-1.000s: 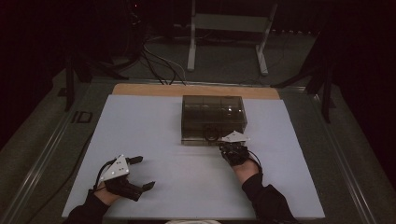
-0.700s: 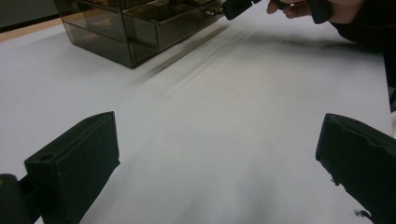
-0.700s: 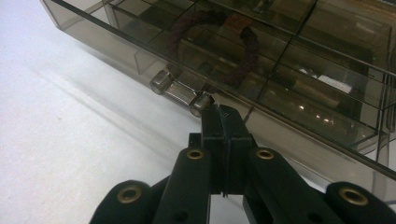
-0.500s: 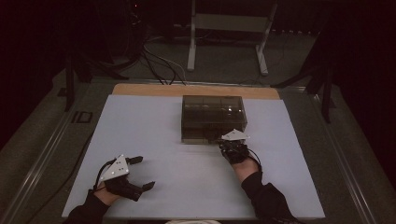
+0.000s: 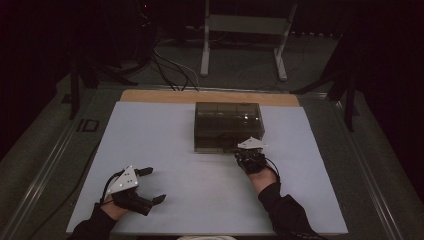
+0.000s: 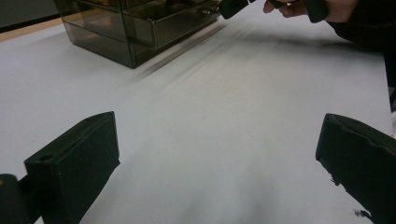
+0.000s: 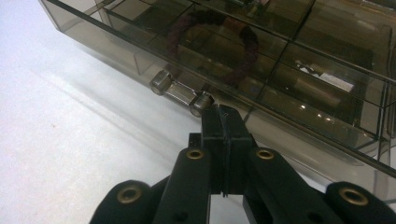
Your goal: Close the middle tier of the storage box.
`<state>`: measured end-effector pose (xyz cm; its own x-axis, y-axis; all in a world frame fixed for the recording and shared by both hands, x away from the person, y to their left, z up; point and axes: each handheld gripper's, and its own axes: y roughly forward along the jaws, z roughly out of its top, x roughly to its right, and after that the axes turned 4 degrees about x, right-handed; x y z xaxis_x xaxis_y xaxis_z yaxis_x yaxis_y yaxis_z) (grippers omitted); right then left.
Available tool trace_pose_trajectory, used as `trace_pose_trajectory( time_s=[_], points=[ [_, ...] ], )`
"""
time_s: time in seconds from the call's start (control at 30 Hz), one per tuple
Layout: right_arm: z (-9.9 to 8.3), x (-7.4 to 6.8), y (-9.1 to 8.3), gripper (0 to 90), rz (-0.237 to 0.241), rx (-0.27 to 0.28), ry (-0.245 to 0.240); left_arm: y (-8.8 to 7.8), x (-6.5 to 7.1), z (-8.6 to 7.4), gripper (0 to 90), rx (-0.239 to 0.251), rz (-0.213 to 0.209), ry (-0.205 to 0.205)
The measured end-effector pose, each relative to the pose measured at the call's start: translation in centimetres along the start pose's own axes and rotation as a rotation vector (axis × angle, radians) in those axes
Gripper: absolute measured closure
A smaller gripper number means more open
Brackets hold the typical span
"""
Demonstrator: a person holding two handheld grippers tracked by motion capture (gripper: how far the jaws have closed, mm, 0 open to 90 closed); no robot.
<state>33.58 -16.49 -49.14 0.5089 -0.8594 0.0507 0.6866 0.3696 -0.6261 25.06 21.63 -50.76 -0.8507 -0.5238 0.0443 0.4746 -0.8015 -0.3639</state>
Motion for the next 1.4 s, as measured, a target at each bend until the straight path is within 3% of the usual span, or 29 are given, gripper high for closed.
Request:
trace_pose_trajectory(
  time_s=[1.4],
  points=[
    [0.8, 0.8, 1.2, 90.0, -0.017, -0.005, 0.027, 0.1, 0.0, 0.0, 0.8, -0.002, 0.0, 0.0]
  ],
)
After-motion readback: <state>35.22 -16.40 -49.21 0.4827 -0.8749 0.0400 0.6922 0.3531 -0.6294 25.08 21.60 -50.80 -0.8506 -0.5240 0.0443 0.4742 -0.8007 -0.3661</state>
